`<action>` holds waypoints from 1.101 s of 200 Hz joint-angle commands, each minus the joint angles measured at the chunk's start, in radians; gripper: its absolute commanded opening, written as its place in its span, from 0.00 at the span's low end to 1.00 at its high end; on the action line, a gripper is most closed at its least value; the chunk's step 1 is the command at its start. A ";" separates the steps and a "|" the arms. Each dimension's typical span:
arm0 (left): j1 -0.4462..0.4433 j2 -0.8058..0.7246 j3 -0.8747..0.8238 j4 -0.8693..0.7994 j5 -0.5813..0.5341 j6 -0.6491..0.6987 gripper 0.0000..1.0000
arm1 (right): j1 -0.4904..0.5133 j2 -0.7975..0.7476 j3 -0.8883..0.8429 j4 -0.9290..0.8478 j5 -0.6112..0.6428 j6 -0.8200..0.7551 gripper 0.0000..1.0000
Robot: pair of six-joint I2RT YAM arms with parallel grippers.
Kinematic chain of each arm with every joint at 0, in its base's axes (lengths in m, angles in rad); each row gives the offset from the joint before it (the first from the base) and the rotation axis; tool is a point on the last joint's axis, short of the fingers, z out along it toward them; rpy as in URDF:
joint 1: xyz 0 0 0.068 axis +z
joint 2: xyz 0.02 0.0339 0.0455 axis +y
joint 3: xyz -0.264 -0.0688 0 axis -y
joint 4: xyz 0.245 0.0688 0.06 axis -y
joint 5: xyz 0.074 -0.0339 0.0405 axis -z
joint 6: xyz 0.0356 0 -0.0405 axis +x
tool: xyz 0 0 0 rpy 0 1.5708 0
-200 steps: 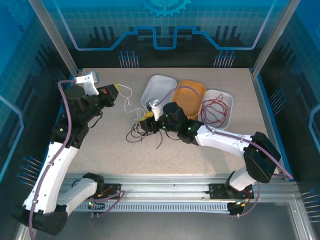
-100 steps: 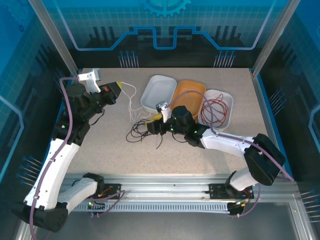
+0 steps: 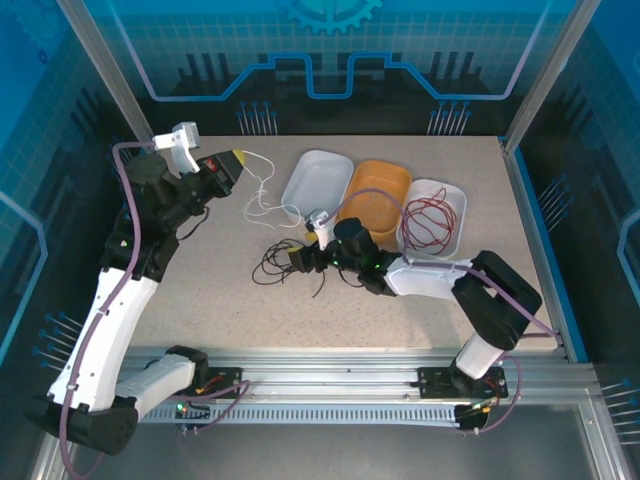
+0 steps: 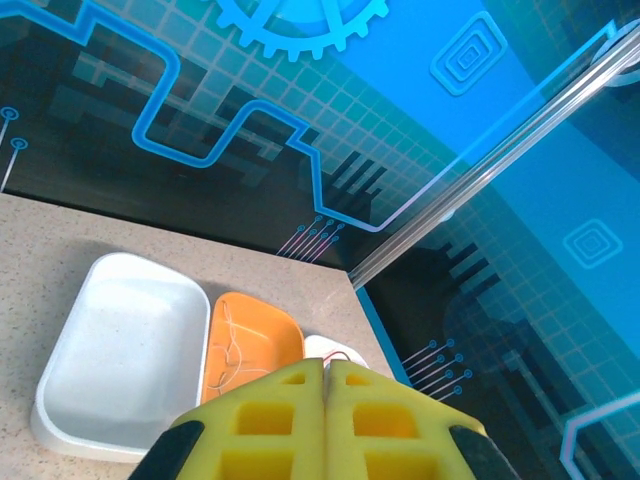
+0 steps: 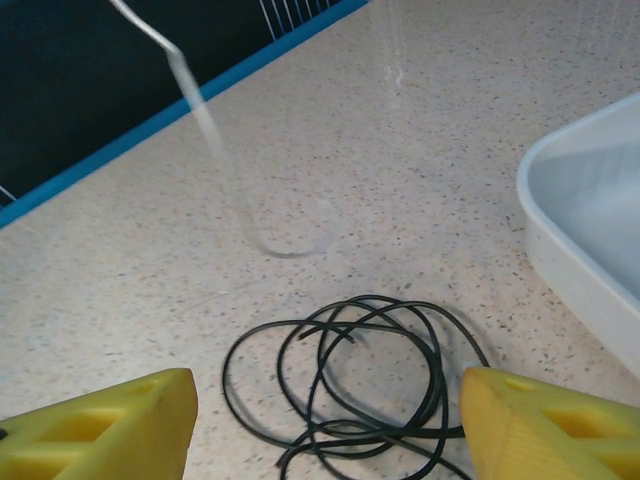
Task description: Untangle the cables
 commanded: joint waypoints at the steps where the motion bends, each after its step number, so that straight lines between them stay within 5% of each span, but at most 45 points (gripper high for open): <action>1: 0.003 0.008 0.048 0.022 0.029 -0.017 0.00 | 0.002 0.056 0.061 0.167 0.017 -0.048 0.70; 74: 0.003 0.004 0.074 0.005 0.025 -0.016 0.00 | 0.038 0.139 0.103 0.288 -0.034 -0.038 0.69; 149: 0.002 0.006 0.069 0.015 0.016 -0.022 0.00 | 0.045 0.097 0.034 0.365 -0.068 -0.034 0.55; 220: 0.002 0.007 0.067 0.009 0.013 -0.021 0.00 | 0.082 0.113 0.034 0.396 -0.101 -0.046 0.60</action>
